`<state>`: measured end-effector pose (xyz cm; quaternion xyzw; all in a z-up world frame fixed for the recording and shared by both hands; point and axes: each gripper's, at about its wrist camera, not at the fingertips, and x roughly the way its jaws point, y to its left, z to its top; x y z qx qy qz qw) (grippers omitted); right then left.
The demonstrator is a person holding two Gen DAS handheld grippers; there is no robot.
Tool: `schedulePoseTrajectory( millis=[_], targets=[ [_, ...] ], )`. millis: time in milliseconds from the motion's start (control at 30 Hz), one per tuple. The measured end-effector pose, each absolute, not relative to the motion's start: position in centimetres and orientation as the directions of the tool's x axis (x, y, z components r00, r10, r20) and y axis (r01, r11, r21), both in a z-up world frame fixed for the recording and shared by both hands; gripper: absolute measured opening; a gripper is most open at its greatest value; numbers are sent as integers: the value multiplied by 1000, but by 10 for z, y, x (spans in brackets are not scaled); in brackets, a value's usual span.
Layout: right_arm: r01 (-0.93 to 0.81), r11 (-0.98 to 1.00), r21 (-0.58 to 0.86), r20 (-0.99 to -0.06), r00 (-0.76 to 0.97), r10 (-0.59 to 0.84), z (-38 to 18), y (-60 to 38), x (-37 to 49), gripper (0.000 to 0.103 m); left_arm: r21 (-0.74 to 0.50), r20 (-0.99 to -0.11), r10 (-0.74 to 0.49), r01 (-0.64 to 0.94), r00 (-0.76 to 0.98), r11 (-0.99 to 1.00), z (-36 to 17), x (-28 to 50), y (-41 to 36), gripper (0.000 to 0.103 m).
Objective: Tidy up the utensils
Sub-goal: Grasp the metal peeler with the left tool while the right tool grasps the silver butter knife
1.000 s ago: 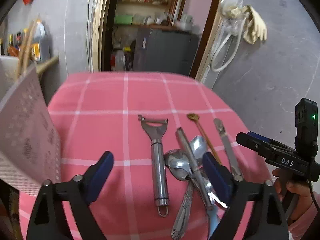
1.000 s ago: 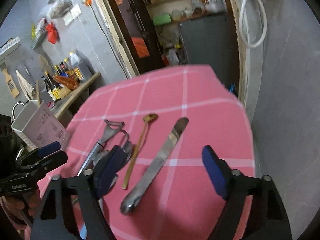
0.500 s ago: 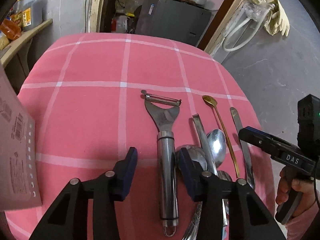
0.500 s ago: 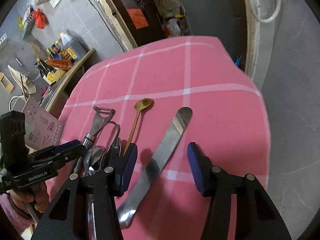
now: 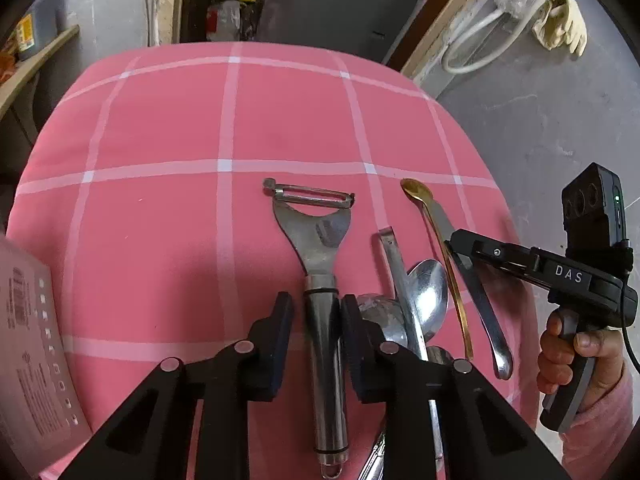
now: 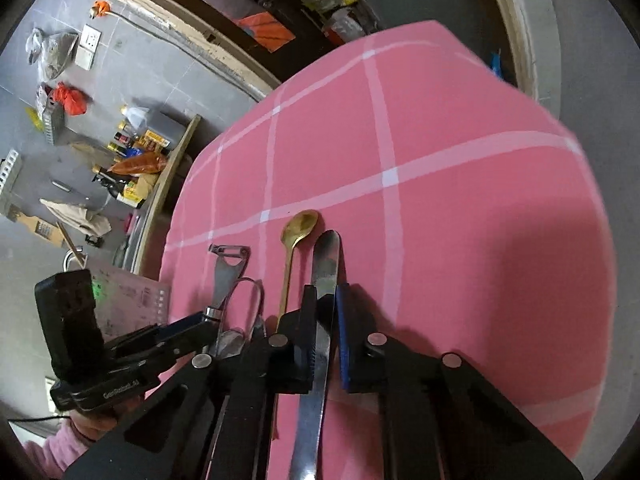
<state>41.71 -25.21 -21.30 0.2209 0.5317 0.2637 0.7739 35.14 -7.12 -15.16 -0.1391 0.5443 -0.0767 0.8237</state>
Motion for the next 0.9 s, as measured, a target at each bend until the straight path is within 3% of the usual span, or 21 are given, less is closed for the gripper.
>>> schedulePoseTrajectory(
  millis=[200,767,900],
  targets=[
    [-206,764,611,-732,219,645,-214,-230,425,8,-302,-907,-279,-25,315,953,-150,371,-78,18],
    [-351,828,438,-863,95,496,-197,-214,427,15,-390,-885,-337,-117,320,913,-156,337,-66,17],
    [-356,844,402,-881,100,462,-193,-214,426,10,-404,-880,-348,-124,324,906,-156,330,-65,17]
  ],
)
